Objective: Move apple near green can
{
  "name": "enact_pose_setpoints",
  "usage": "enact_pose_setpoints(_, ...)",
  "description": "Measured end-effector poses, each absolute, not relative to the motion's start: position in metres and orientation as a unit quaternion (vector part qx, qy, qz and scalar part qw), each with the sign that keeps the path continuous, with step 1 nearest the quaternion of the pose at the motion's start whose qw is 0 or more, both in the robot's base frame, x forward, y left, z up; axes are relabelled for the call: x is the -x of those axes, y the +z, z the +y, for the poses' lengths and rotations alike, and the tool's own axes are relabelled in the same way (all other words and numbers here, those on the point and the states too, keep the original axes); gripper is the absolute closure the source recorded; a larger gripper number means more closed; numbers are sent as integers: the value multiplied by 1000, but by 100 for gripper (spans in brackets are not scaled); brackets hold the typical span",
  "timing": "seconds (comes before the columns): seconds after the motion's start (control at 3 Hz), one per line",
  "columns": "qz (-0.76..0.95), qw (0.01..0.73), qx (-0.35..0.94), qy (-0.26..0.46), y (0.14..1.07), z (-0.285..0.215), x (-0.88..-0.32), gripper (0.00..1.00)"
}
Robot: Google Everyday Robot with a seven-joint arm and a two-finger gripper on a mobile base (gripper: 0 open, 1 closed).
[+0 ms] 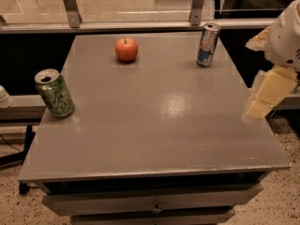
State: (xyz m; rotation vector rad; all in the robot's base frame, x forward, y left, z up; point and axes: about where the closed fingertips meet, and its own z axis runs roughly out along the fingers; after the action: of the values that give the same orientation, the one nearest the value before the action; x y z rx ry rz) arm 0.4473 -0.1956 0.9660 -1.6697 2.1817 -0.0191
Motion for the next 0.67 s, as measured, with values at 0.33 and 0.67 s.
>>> enact_pose_setpoints(0.33,776,243,581,36,949,-166,-466,0)
enact_pose_setpoints(0.67,772,294,557,83,932,-135,-487,0)
